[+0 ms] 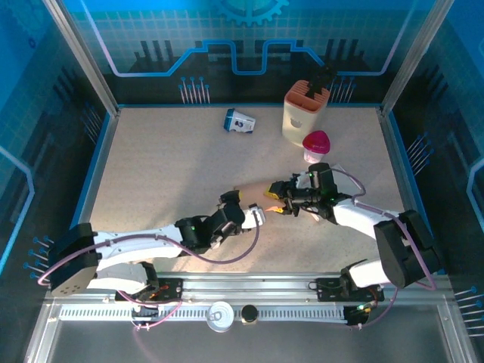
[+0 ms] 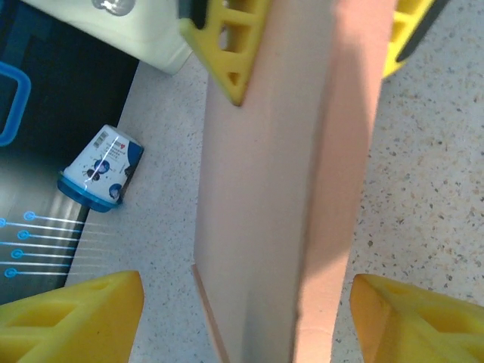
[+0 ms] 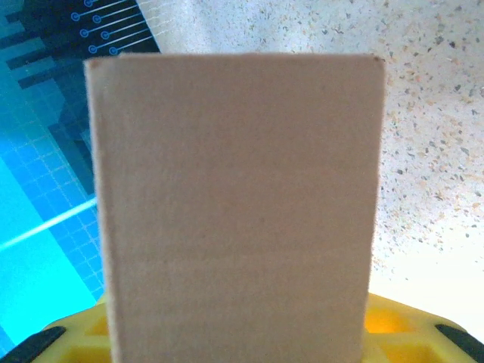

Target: Fold the paper box

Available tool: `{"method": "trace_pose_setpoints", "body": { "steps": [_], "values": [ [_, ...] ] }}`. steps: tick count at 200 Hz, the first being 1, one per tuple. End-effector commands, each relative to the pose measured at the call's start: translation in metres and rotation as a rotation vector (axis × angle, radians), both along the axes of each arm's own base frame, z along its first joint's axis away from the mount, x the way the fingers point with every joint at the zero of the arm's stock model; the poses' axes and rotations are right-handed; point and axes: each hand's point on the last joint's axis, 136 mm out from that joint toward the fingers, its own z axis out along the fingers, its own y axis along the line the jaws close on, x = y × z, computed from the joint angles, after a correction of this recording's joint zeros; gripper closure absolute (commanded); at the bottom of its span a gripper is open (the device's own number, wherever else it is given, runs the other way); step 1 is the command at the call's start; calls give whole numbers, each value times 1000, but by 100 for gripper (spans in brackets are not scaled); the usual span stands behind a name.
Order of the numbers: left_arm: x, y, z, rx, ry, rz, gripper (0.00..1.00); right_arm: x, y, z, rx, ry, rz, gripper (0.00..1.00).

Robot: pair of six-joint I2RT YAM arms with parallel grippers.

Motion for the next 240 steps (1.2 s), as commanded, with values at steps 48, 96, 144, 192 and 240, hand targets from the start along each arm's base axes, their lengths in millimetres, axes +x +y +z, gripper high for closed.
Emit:
{"method": "trace_pose_setpoints", "body": {
  "steps": [48, 96, 144, 192, 240],
  "values": [
    [19, -16, 5, 89, -102, 10, 21, -19, -7, 0, 41, 115, -14, 57],
    [19, -24, 0, 93, -94, -21, 25, -25, -10, -4, 60, 154, -43, 56],
    [16, -30, -8, 117, -52, -48, 46, -23, -7, -17, 114, 196, -70, 56],
    [7, -26, -11, 118, 27, -55, 59, -23, -11, -20, 107, 183, -89, 46],
    [-16, -17, -17, 112, 204, -54, 58, -25, -53, -9, -45, 90, -185, 29]
  ]
}}
